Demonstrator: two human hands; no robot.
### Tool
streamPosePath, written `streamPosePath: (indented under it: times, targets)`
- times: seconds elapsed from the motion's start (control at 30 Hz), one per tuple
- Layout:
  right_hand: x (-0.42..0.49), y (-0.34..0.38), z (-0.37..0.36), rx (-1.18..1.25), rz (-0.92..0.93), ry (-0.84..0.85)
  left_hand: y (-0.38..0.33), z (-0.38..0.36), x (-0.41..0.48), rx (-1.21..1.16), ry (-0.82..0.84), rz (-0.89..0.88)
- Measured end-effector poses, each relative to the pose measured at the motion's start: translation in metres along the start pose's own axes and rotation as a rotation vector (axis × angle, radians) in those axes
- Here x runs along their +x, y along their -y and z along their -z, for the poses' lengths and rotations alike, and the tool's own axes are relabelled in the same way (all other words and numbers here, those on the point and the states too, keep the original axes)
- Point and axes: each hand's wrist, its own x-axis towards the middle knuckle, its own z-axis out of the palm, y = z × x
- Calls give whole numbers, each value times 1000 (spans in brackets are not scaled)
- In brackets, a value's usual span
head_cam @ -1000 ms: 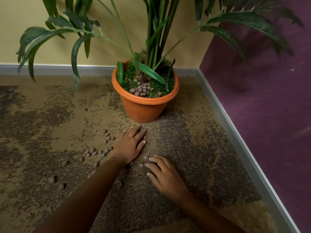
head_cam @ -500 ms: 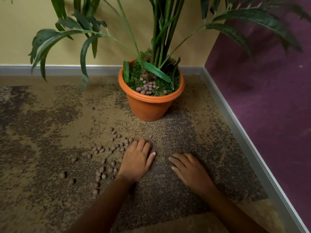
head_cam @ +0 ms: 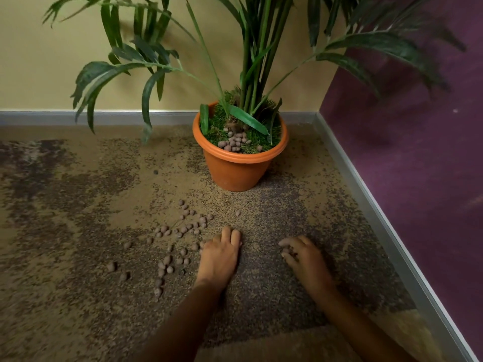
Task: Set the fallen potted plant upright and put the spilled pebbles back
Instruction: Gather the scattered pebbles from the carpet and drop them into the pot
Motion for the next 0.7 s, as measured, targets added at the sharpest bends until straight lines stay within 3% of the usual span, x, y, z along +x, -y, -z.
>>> streamPosePath:
  times: [0.07,0.2,0.3,0.4,0.5,0.7]
  targets:
    - [-1,8,3,285,-173,-4,0,4,0,-135,-15,115]
    - [-1,30,0,1134,-533,135,-6,21,0,-557,-101,331]
    - [2,48,-7,1447,-676,186,-14,34,3,-831,-199,341]
    - [6,69,-6,1549,-743,301,-25,47,0,-967,-258,227]
    - [10,90,2,1594,-722,402,-34,57,-1,-914,-316,91]
    - [17,119,24,1697,-660,406,-23,88,8,-814,-460,-11]
